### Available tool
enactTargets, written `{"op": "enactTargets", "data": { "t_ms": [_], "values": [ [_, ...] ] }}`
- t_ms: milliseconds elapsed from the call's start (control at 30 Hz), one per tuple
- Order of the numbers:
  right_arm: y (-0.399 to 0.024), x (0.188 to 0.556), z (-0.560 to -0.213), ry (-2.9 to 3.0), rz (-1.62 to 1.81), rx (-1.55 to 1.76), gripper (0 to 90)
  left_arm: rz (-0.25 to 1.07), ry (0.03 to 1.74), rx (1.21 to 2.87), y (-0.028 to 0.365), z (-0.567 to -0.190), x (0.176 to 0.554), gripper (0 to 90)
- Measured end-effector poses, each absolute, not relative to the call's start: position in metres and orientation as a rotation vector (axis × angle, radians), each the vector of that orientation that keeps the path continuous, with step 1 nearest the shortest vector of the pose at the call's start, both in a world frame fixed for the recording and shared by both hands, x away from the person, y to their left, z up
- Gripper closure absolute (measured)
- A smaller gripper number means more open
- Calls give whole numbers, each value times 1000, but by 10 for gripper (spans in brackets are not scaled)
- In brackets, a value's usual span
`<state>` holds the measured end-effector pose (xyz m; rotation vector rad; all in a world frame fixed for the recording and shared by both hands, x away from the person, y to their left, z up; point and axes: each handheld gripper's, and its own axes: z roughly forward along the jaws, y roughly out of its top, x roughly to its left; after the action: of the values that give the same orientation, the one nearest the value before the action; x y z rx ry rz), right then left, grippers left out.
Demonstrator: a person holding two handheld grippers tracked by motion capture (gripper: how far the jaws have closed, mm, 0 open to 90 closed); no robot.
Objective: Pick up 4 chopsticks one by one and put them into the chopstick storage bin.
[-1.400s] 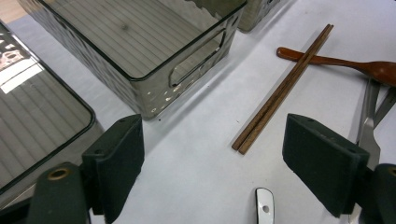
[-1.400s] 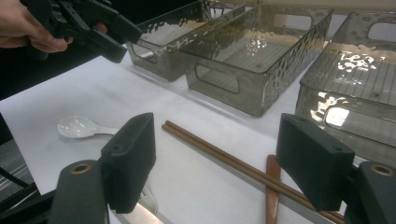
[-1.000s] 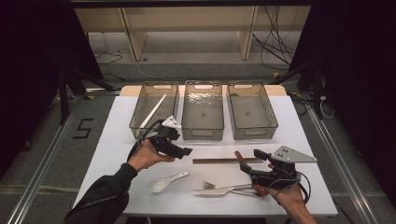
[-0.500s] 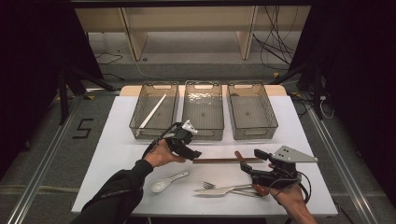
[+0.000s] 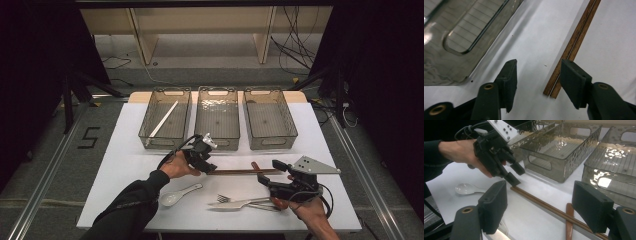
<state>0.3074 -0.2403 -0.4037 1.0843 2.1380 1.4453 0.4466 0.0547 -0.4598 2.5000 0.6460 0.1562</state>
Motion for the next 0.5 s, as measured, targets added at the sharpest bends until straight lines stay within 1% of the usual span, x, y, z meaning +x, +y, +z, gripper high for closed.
{"op": "enactTargets", "data": {
  "t_ms": [267, 500],
  "values": [
    [-240, 307, -404, 2139, 1444, 1083, 293, 139, 621, 2526, 51, -466, 447, 557],
    [-240, 307, -404, 2138, 1445, 1082, 293, 137, 603, 2539, 47, -467, 446, 584]
  ]
}}
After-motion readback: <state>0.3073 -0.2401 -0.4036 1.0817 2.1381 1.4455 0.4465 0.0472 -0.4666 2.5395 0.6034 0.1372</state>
